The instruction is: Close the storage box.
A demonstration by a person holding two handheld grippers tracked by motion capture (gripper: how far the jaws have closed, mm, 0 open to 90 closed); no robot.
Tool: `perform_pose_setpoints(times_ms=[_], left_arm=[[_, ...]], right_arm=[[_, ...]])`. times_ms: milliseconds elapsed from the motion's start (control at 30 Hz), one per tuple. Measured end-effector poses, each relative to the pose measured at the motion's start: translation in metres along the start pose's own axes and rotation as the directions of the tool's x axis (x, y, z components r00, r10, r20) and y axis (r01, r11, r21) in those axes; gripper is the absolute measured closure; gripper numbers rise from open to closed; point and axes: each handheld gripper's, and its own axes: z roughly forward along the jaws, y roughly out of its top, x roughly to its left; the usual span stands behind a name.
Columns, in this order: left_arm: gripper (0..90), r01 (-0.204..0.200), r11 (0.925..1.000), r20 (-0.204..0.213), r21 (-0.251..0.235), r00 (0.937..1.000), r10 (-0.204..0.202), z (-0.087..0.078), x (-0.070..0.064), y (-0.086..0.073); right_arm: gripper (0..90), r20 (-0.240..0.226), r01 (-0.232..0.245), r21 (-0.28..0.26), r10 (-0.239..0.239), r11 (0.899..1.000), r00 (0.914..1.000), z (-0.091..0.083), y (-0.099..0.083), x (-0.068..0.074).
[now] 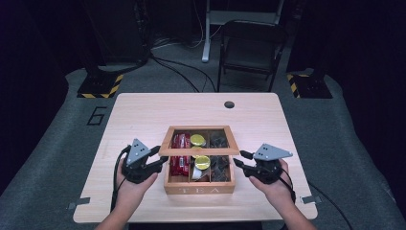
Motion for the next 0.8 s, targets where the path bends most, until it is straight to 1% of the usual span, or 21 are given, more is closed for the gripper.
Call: perform_pose_setpoints(times_ms=[67,100,133,167,200,233,267,300,333,400,433,467,500,533,567,667,700,733,800], left_arm=[[56.9,-0.005,1.0,-0.001,-0.004,1.0,0.005,0.0,-0.003,-0.006],[56.9,-0.005,1.0,-0.003,-0.005,1.0,0.005,0.0,-0.004,-0.009],[56.9,-0.011,0.9999,-0.001,0.0,0.9999,0.011,-0.001,-0.005,-0.012],[56.8,-0.012,0.9999,-0.009,0.0,0.9999,0.012,0.0,-0.007,-0.016],[56.5,-0.012,0.9999,-0.006,0.005,0.9999,0.012,0.0,-0.008,-0.019],[56.5,-0.01,0.9999,-0.005,0.007,0.9999,0.01,0.001,-0.009,-0.022],[55.9,-0.015,0.9997,-0.008,0.019,0.9999,0.015,0.002,-0.011,-0.028],[55.4,-0.015,0.9997,-0.008,0.019,0.9999,0.015,0.002,-0.011,-0.028],[55.4,-0.019,0.9994,-0.006,0.028,0.9998,0.019,0.003,-0.012,-0.032],[55.3,-0.025,0.9979,0.004,0.06,0.9997,0.025,0.005,-0.014,-0.039],[55.3,-0.024,0.997,0.009,0.073,0.9997,0.024,0.006,-0.014,-0.044],[55.3,-0.022,0.9965,0.012,0.081,0.9997,0.021,0.007,-0.015,-0.047],[55.1,-0.021,0.9953,0.018,0.094,0.9997,0.019,0.009,-0.015,-0.051],[54.9,-0.018,0.9949,0.013,0.099,0.9998,0.017,0.011,-0.016,-0.056],[54.6,-0.011,0.993,0.027,0.118,0.9996,0.008,0.012,-0.016,-0.059],[53.2,-0.006,0.989,0.042,0.148,0.9991,0.0,0.014,-0.017,-0.063],[48.5,-0.006,0.9866,0.048,0.163,0.9988,-0.002,0.014,-0.017,-0.064],[48.5,0.003,0.985,0.06,0.172,0.9981,-0.013,0.014,-0.017,-0.064],[46.7,-0.015,0.9817,0.075,0.19,0.9972,0.001,0.012,-0.019,-0.066]], right_arm=[[60.1,0.008,0.0,0.005,0.0,1.0,1.0,-0.001,-0.006,0.005],[60.1,0.013,-0.011,0.003,0.011,1.0,0.9999,-0.003,-0.013,0.009],[60.1,0.013,-0.011,0.003,0.011,1.0,0.9999,-0.003,-0.013,0.009],[60.1,0.006,-0.012,0.001,0.012,1.0,0.9999,-0.004,-0.016,0.01],[59.8,0.006,-0.011,0.011,0.011,1.0,0.9999,-0.005,-0.019,0.011],[59.7,0.004,-0.024,0.012,0.024,1.0,0.9997,-0.004,-0.022,0.012],[59.5,-0.001,-0.036,0.017,0.036,0.999,0.9993,-0.004,-0.026,0.014],[59.5,-0.001,-0.036,0.017,0.036,0.999,0.9993,-0.004,-0.026,0.014],[59.5,-0.007,-0.035,0.02,0.035,0.999,0.9994,-0.003,-0.028,0.015],[59.4,-0.011,-0.042,0.026,0.043,0.999,0.999,-0.002,-0.032,0.016],[59.4,-0.026,-0.044,0.026,0.044,0.999,0.9987,-0.001,-0.034,0.015],[59.3,-0.034,-0.059,0.03,0.06,0.998,0.9976,0.0,-0.036,0.016],[59.4,-0.043,-0.053,0.036,0.054,0.998,0.9976,0.001,-0.037,0.016],[59.4,-0.053,-0.051,0.045,0.054,0.998,0.9972,0.002,-0.039,0.017],[59.6,-0.057,-0.044,0.058,0.048,0.997,0.9972,0.004,-0.04,0.018],[60.0,-0.076,-0.015,0.087,0.021,0.996,0.9969,0.011,-0.044,0.02],[59.8,-0.081,-0.005,0.113,0.014,0.994,0.9966,0.015,-0.046,0.021],[59.8,-0.081,-0.005,0.113,0.014,0.994,0.9966,0.015,-0.046,0.021],[57.3,-0.092,-0.005,0.147,0.019,0.989,0.9956,0.017,-0.048,0.021]])
